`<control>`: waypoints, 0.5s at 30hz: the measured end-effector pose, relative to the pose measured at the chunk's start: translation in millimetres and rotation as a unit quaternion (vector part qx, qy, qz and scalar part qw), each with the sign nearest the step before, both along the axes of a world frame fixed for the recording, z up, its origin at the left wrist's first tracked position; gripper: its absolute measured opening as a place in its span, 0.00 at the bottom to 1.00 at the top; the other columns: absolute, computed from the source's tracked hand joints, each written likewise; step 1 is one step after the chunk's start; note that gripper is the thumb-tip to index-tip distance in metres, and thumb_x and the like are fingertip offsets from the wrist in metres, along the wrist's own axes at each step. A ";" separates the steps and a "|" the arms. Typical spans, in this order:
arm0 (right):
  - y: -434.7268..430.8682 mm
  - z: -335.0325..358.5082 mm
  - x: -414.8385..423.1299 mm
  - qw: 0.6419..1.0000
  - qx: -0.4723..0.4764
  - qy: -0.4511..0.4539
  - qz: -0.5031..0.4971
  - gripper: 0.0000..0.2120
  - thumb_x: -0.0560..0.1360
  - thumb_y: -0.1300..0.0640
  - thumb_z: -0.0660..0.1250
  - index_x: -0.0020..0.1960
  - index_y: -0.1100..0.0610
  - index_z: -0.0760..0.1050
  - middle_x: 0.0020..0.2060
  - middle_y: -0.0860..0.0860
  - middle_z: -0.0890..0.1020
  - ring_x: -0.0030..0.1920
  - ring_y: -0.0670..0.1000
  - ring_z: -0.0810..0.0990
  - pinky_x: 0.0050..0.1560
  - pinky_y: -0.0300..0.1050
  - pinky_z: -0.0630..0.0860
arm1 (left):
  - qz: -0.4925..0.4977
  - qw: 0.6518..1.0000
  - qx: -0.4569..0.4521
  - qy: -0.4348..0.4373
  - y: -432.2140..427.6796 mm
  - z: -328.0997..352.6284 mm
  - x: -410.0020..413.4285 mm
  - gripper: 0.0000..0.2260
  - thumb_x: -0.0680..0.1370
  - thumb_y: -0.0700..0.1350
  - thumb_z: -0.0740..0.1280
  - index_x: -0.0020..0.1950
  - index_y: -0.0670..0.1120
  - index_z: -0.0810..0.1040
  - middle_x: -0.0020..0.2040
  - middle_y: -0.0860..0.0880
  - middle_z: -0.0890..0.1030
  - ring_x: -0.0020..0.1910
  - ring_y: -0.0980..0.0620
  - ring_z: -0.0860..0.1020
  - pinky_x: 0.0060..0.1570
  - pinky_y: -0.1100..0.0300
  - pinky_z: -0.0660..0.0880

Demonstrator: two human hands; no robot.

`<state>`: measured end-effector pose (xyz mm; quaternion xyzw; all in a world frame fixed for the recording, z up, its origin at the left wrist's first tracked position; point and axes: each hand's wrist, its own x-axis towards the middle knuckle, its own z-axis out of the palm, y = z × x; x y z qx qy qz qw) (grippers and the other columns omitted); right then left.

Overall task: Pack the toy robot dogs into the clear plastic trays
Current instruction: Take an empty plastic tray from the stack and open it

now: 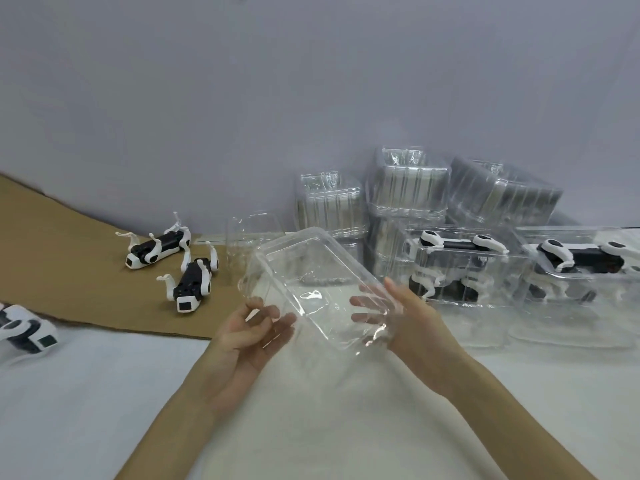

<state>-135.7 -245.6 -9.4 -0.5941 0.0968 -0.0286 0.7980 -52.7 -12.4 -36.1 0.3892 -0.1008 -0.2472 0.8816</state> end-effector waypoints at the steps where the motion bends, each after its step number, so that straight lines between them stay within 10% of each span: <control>1: 0.0 -0.5 -0.2 1.000 -0.027 -0.001 0.009 0.30 0.66 0.40 0.72 0.64 0.53 0.79 0.61 0.57 0.81 0.53 0.53 0.82 0.50 0.49 0.78 | 0.012 1.000 0.009 -0.008 -0.2 -2.1 0.8 0.10 0.71 0.31 0.65 0.48 0.43 0.74 0.42 0.45 0.80 0.46 0.45 0.85 0.45 0.55 0.83; 9: -3.9 0.3 -1.0 0.993 -0.096 -0.041 0.056 0.20 0.72 0.48 0.70 0.63 0.51 0.80 0.59 0.52 0.84 0.54 0.52 0.83 0.49 0.47 0.79 | 0.060 0.998 0.012 0.004 10.3 -5.4 8.5 0.09 0.71 0.42 0.61 0.42 0.48 0.81 0.44 0.48 0.80 0.40 0.48 0.77 0.46 0.54 0.69; 15: -32.2 13.0 -13.5 0.947 -0.254 -0.019 0.193 0.17 0.77 0.46 0.68 0.65 0.47 0.79 0.61 0.48 0.83 0.60 0.50 0.82 0.59 0.49 0.78 | -0.017 0.988 0.136 -0.072 12.3 -2.0 11.1 0.27 0.79 0.60 0.56 0.71 0.45 0.74 0.67 0.45 0.80 0.65 0.45 0.78 0.60 0.47 0.72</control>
